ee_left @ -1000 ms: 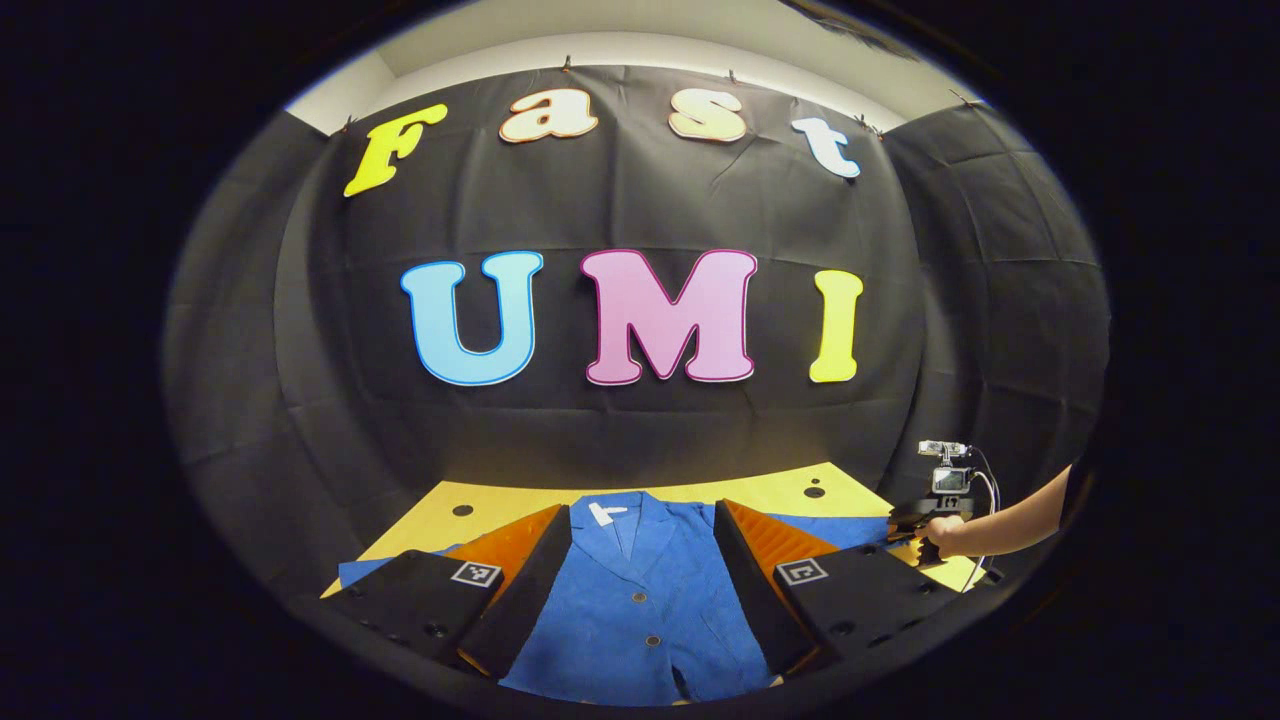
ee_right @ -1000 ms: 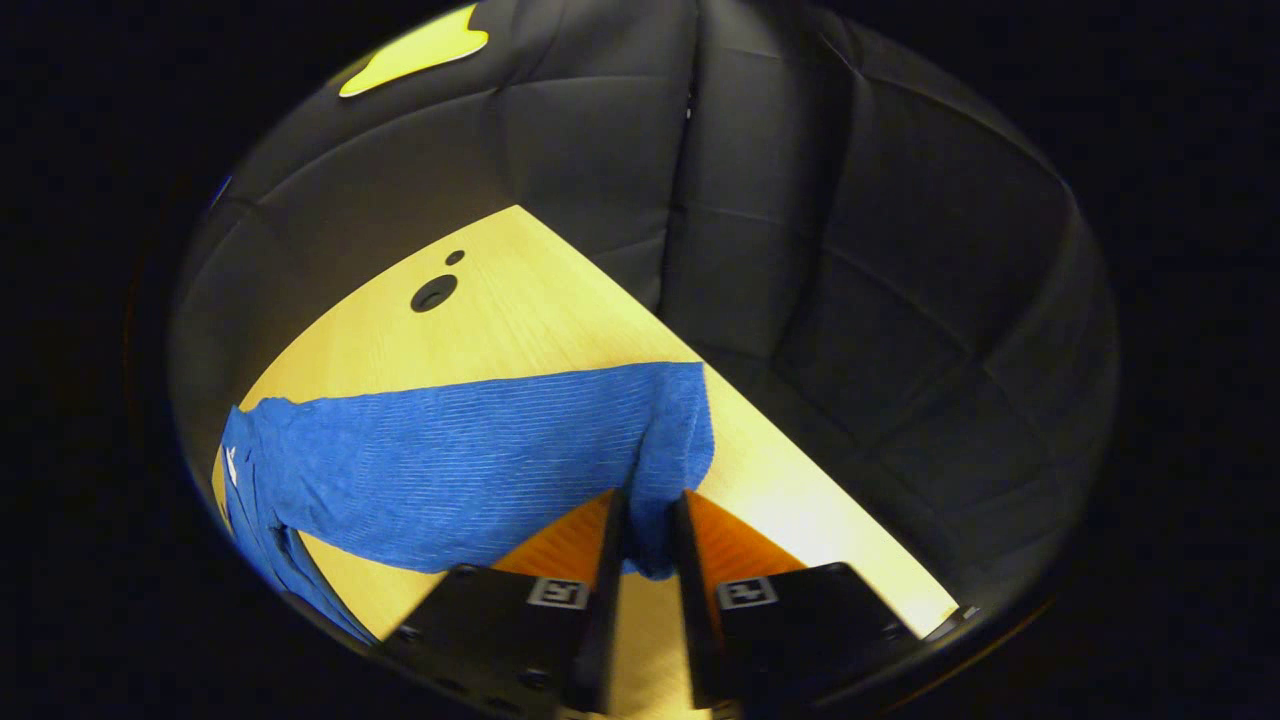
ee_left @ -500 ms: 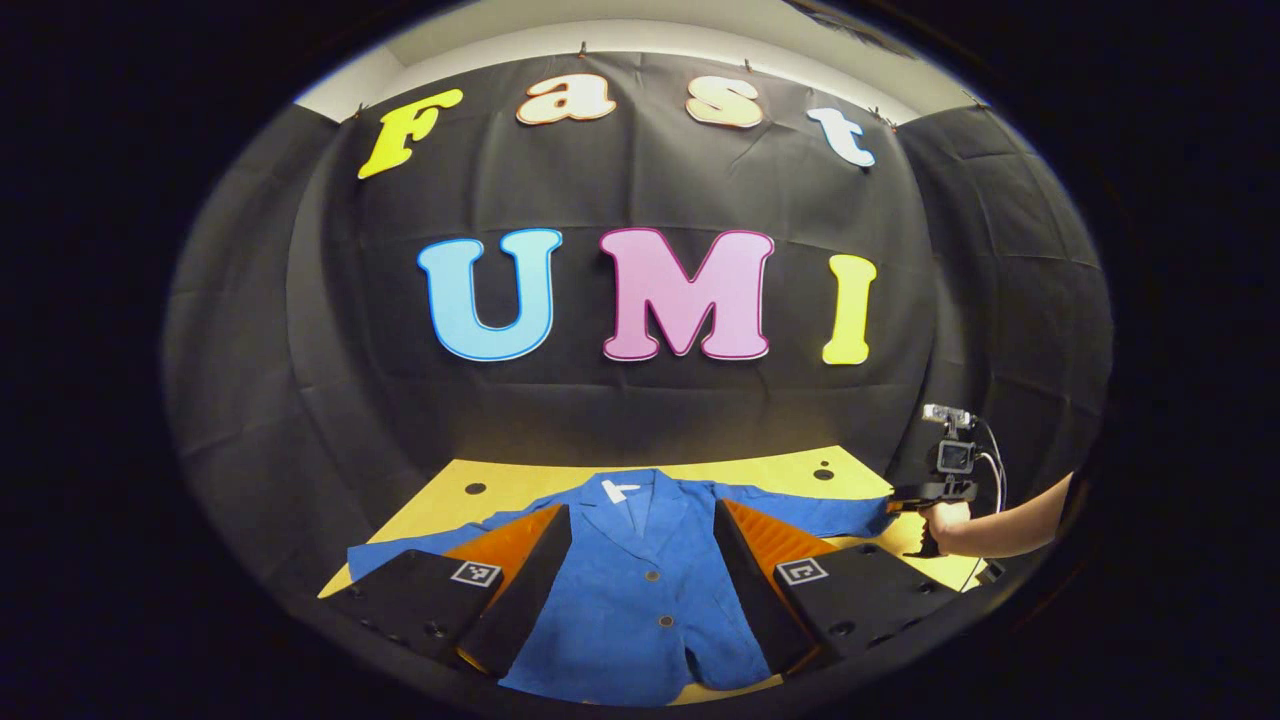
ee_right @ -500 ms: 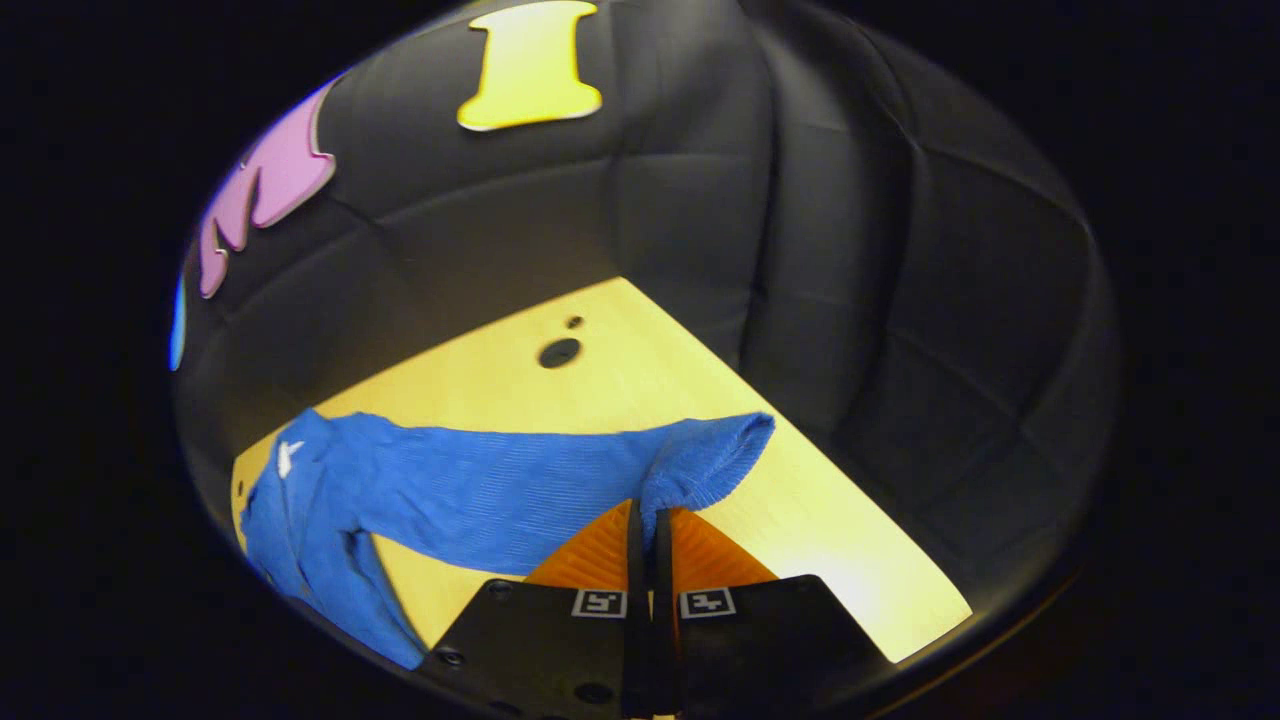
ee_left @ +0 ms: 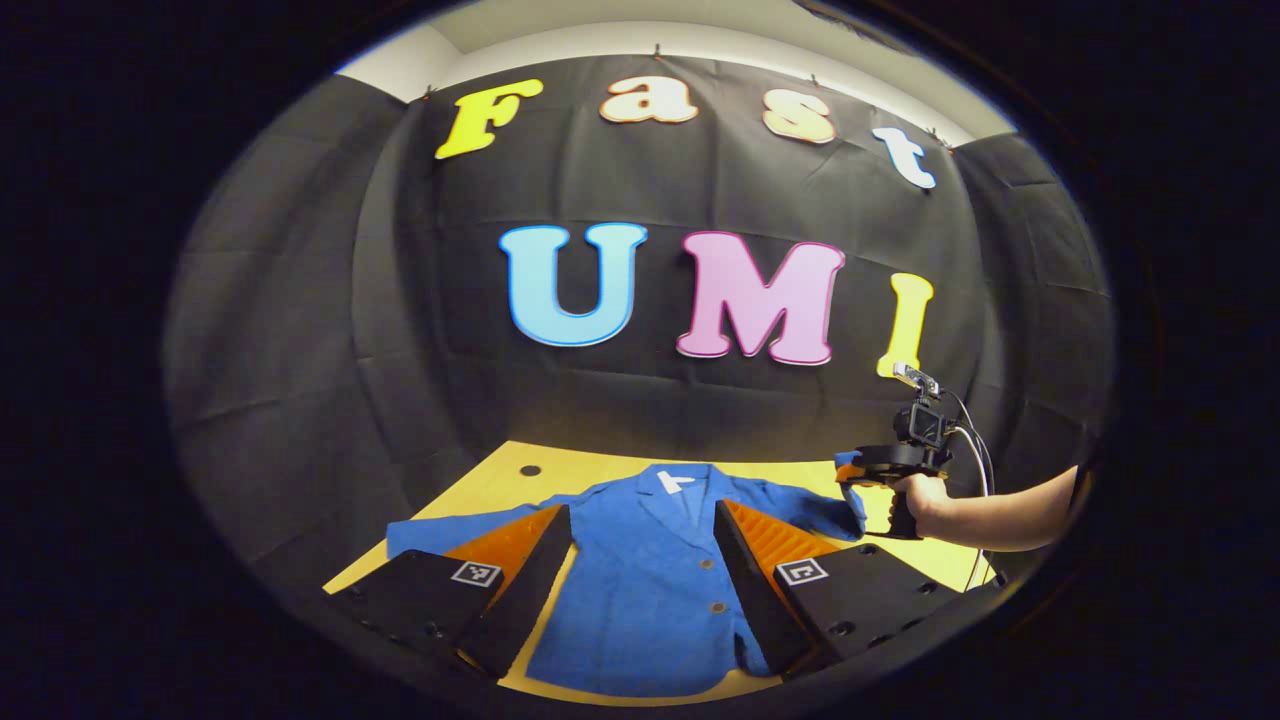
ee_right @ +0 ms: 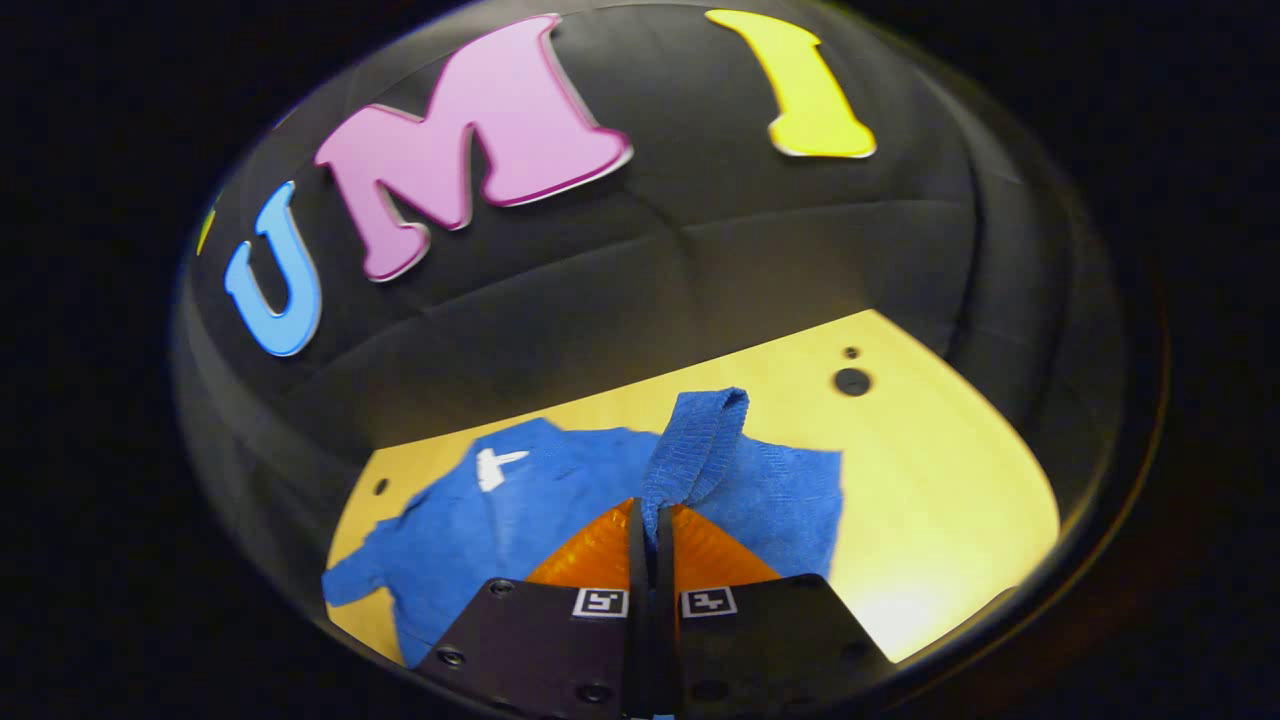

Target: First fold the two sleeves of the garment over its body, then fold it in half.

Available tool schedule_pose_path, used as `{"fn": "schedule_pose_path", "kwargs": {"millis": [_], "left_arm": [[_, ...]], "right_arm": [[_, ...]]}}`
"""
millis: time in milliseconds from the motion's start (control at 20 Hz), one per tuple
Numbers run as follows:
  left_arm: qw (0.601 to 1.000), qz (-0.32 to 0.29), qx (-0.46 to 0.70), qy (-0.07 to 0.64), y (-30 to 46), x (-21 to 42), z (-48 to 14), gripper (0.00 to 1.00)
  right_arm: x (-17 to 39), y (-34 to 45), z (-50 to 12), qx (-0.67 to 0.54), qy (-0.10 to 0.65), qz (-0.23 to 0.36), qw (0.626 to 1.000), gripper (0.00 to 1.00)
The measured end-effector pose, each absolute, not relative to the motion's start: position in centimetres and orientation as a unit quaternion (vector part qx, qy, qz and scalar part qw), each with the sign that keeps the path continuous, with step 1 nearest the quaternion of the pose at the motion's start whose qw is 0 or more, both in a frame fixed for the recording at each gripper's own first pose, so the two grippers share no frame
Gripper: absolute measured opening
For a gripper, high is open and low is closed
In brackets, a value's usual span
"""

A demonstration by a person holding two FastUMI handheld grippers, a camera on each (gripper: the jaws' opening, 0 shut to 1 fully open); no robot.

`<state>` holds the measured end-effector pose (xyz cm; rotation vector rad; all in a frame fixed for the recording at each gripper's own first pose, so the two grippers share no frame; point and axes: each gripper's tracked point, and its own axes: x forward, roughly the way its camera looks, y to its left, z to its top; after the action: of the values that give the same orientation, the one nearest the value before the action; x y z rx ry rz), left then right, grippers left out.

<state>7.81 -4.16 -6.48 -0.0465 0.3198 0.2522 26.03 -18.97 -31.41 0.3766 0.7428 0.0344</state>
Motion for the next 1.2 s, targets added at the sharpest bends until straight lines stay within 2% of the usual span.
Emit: {"fn": "schedule_pose_path", "kwargs": {"millis": [100,450,550,600,650,750,900,950,1000,1200], "left_arm": [[0.973,0.161,-0.013,0.165,-1.8,6.0,-7.0,0.82],[0.951,0.228,-0.05,0.202,3.4,-0.9,-11.0,0.82],[0.946,0.238,-0.066,0.211,4.4,-2.2,-12.2,0.82],[0.943,0.243,-0.071,0.215,4.9,-2.6,-12.8,0.82],[0.941,0.247,-0.075,0.218,5.5,-3.1,-13.4,0.82],[0.939,0.252,-0.08,0.22,6.6,-3.4,-14.6,0.82],[0.938,0.246,-0.077,0.233,8.1,-3.3,-16.8,0.82],[0.938,0.24,-0.074,0.24,8.7,-2.9,-17.4,0.83],[0.938,0.234,-0.077,0.244,9.4,-2.3,-18.0,0.83],[0.925,0.237,-0.128,0.266,15.0,1.5,-21.7,0.84]], "right_arm": [[25.9,-13.8,-31.8,0.197,0.361,0.05,0.91,0.04],[21.5,7.4,-34.1,0.247,0.409,0.223,0.85,0.05],[20.8,10.1,-35.5,0.24,0.425,0.249,0.837,0.04],[20.5,11.1,-36.2,0.251,0.437,0.252,0.826,0.09],[20.7,11.6,-37.2,0.266,0.45,0.248,0.816,0.03],[20.1,10.7,-38.3,0.278,0.462,0.233,0.809,0.19],[18.8,9.7,-37.7,0.25,0.465,0.234,0.816,0.84],[18.1,8.7,-36.8,0.236,0.464,0.234,0.821,0.86],[17.2,7.8,-35.7,0.221,0.458,0.237,0.827,0.94],[13.3,2.8,-28.6,0.16,0.404,0.25,0.865,0.97]]}}
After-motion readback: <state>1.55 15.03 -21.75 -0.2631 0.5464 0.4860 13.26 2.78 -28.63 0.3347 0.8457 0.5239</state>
